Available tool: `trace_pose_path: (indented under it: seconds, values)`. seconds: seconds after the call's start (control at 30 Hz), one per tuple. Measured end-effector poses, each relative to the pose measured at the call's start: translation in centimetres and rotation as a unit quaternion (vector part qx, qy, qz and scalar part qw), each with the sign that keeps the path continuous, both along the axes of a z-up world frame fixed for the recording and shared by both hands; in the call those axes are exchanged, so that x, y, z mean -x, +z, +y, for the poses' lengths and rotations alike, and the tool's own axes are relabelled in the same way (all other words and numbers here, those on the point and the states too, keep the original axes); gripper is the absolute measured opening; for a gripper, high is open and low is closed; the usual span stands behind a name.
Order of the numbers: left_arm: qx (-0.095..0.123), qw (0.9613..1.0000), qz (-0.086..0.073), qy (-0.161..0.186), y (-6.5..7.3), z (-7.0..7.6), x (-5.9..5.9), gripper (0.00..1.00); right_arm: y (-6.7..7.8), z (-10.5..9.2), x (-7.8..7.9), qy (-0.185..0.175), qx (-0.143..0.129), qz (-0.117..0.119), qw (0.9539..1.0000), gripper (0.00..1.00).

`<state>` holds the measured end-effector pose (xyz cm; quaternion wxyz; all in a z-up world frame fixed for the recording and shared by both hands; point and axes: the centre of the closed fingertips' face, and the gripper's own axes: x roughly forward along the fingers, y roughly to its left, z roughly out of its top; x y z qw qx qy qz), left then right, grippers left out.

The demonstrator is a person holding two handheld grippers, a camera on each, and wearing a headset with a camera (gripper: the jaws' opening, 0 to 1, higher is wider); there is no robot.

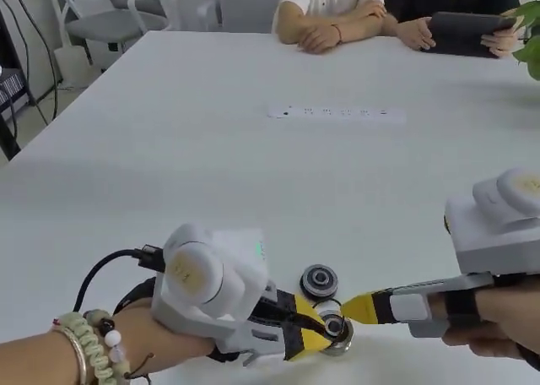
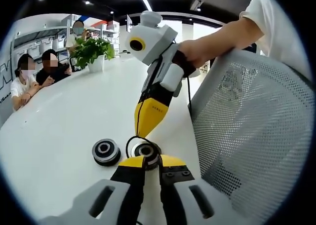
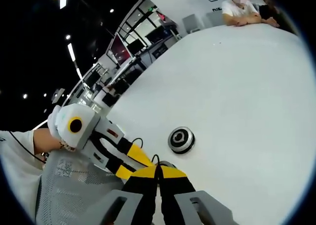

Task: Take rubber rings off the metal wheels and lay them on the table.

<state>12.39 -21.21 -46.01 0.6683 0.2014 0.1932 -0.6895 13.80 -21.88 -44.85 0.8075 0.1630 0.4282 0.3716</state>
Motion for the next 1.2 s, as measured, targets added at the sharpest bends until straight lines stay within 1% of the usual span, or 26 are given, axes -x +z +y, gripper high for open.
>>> trace_pose_path:
  seconds: [0.07, 0.17, 0.3, 0.37, 0.4, 0.47, 0.6, 0.63, 0.67, 0.77, 0.87, 0.93, 0.97, 1.03, 1.07, 1.1, 1.17, 1.2]
  values:
    - [0.004, 1.0, -0.003, 0.0, 0.2, 0.0, 0.0, 0.08, 0.0, -0.1, 0.0, -0.002, -0.001, 0.0, 1.0, 0.0]
    - [0.011, 0.9999, 0.0, 0.002, 0.7, -0.1, -0.2, 0.09, 0.2, -0.3, -0.2, -0.01, -0.006, -0.001, 0.9999, 0.0]
    - [0.016, 0.9999, -0.001, 0.002, 1.2, -0.1, -0.3, 0.11, 0.5, -0.7, -0.5, -0.02, -0.01, -0.002, 0.9998, 0.0]
    - [0.019, 0.9998, 0.002, 0.002, 1.5, -0.1, -0.4, 0.13, 0.6, -0.9, -0.6, -0.025, -0.011, -0.003, 0.9996, 0.0]
    - [0.023, 0.9997, 0.006, 0.003, 1.9, -0.1, -0.4, 0.14, 0.6, -1.0, -0.7, -0.027, -0.01, -0.004, 0.9996, 0.0]
    - [0.032, 0.9995, 0.007, 0.006, 2.5, -0.1, -0.5, 0.17, 0.7, -1.2, -0.8, -0.03, -0.008, -0.007, 0.9995, 0.0]
    - [0.046, 0.9989, 0.004, 0.009, 3.7, -0.1, -0.8, 0.22, 1.0, -1.6, -1.1, -0.037, -0.009, -0.012, 0.9992, 0.0]
    - [0.05, 0.9987, 0.001, 0.01, 4.1, -0.1, -0.9, 0.23, 1.0, -1.7, -1.1, -0.038, -0.008, -0.013, 0.9992, 0.0]
    - [0.054, 0.9985, -0.006, 0.011, 4.5, -0.1, -1.2, 0.24, 1.1, -1.8, -1.2, -0.04, -0.007, -0.015, 0.9991, 0.0]
    - [0.056, 0.9982, -0.016, 0.015, 5.3, 0.2, -1.7, 0.31, 1.3, -2.1, -1.3, -0.043, -0.004, -0.021, 0.9989, 0.0]
    - [0.061, 0.9977, -0.02, 0.02, 6.4, 0.4, -2.0, 0.4, 1.6, -2.3, -1.5, -0.045, -0.002, -0.027, 0.9986, 0.0]
    - [0.064, 0.9977, -0.016, 0.018, 7.1, 0.6, -1.9, 0.46, 1.7, -2.5, -1.5, -0.047, -0.001, -0.03, 0.9985, 0.0]
    - [0.064, 0.9977, -0.016, 0.017, 7.3, 0.6, -1.9, 0.5, 1.8, -2.6, -1.6, -0.048, 0.0, -0.033, 0.9983, 0.0]
    - [0.063, 0.9977, -0.02, 0.013, 7.8, 0.8, -1.8, 0.54, 2.0, -2.8, -1.7, -0.05, 0.002, -0.037, 0.998, 0.0]
    - [0.06, 0.9979, -0.022, 0.007, 8.2, 0.9, -1.6, 0.56, 2.2, -3.0, -1.8, -0.053, 0.001, -0.041, 0.9978, 0.0]
    - [0.06, 0.998, -0.022, 0.006, 8.4, 0.9, -1.6, 0.59, 2.3, -3.1, -1.9, -0.055, 0.0, -0.042, 0.9976, 0.0]
    - [0.062, 0.9979, -0.017, 0.006, 9.2, 1.2, -1.6, 0.64, 2.6, -3.4, -2.0, -0.06, -0.002, -0.046, 0.9971, 0.0]
    - [0.065, 0.9977, -0.018, 0.007, 9.5, 1.2, -1.6, 0.65, 2.7, -3.5, -2.0, -0.061, -0.002, -0.049, 0.9969, 0.0]
